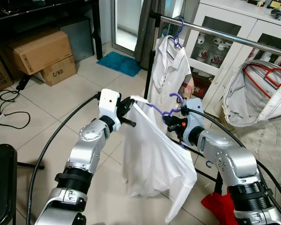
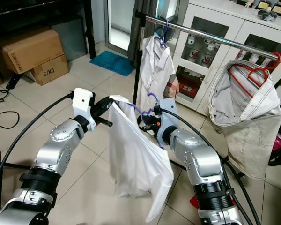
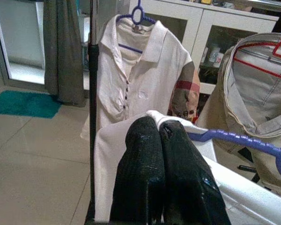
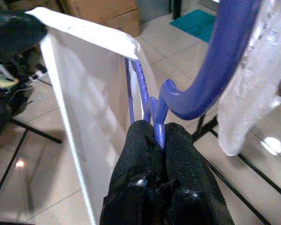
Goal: Hang hanger
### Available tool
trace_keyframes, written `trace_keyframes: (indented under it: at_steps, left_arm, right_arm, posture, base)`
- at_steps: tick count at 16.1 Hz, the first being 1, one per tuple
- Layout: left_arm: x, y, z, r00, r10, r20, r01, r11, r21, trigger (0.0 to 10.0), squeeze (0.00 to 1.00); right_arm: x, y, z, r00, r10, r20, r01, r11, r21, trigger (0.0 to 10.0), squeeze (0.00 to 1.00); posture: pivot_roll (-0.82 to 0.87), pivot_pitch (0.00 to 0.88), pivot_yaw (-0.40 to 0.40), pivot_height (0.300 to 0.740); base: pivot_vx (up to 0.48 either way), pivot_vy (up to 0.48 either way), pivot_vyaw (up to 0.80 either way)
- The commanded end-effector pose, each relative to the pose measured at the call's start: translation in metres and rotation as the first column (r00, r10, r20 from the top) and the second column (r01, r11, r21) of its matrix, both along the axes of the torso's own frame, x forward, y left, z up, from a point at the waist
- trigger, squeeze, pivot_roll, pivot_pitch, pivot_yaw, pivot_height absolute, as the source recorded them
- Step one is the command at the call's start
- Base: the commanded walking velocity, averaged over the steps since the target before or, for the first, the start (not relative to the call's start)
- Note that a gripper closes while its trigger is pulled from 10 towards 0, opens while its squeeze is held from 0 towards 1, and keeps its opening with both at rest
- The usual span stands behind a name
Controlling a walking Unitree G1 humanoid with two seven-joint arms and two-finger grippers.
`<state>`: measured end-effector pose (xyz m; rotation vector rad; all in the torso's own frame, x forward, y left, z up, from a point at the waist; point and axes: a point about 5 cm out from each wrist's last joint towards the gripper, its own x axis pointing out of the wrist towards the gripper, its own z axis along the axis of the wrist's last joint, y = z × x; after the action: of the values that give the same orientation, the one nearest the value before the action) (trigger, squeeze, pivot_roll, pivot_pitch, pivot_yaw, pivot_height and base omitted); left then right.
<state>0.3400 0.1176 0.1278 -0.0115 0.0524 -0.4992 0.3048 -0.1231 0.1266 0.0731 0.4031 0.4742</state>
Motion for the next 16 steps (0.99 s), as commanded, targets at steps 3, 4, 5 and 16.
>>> trace_keyframes:
  at_steps: [3,4,5,16]
  left_arm:
    - [0.004,-0.002,0.009,1.000,-0.002,0.031,0.001,1.000,0.014,0.0,0.00]
    - [0.005,-0.002,0.009,0.999,-0.003,0.033,0.002,1.000,0.020,0.0,0.00]
    - [0.004,-0.003,0.008,1.000,-0.006,0.029,0.005,1.000,0.026,0.0,0.00]
    - [0.004,-0.007,-0.005,0.999,-0.022,-0.041,0.025,0.996,0.090,0.0,0.00]
  right_arm:
    - [0.004,-0.010,0.004,0.998,-0.069,0.001,0.069,0.998,-0.014,10.0,0.00]
    - [0.006,-0.009,0.006,0.996,-0.089,0.003,0.089,0.996,0.002,10.0,0.00]
    - [0.007,-0.007,0.011,0.996,-0.085,0.015,0.084,0.995,0.048,10.0,0.00]
    - [0.010,0.010,0.045,0.985,-0.030,0.168,-0.007,0.977,0.211,10.0,0.00]
  posture:
    - [-0.13,0.000,-0.094,0.740]
    - [-0.13,0.000,-0.094,0.740]
    - [-0.13,0.000,-0.093,0.740]
    - [-0.14,0.000,-0.081,0.740]
  base:
    - [0.000,0.000,0.00]
    - [0.000,0.000,0.00]
    - [0.000,0.000,0.00]
    - [0.000,0.000,0.00]
